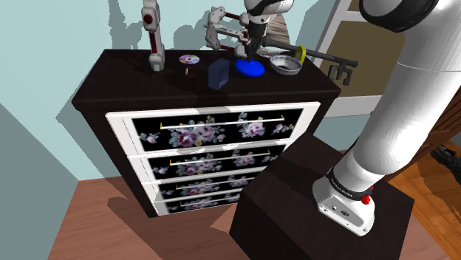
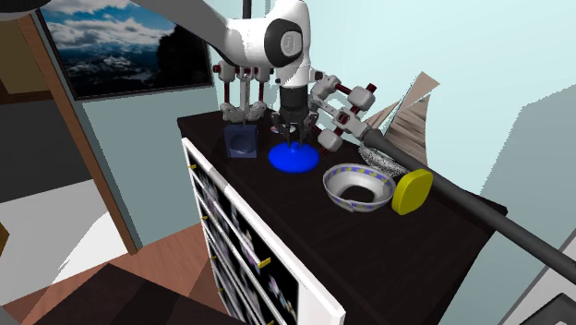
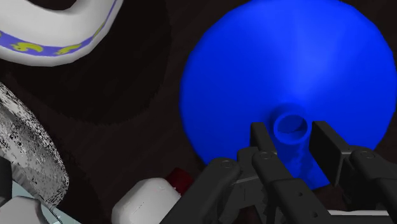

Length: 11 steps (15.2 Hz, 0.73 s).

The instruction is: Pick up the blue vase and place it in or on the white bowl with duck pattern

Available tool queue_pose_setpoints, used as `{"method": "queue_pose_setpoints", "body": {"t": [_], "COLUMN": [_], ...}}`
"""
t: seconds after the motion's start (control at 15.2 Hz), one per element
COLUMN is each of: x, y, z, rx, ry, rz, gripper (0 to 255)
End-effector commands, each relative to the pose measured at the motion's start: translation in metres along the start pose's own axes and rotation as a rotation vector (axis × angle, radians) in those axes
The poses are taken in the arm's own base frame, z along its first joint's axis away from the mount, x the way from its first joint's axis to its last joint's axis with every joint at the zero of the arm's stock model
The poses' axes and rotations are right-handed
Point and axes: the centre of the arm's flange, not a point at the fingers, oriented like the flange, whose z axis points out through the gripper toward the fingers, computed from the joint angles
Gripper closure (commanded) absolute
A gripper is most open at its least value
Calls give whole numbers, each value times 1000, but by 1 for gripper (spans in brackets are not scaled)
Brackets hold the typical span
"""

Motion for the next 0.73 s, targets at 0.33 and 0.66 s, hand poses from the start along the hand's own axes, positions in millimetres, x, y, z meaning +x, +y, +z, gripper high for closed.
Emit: {"method": "queue_pose_setpoints", "body": {"t": [0.33, 0.66], "x": [2, 3], "y": [2, 3], "z": [-37, -63], "rx": [0, 0], "ry": [0, 0], "rz": [0, 0], "gripper": [255, 255]}}
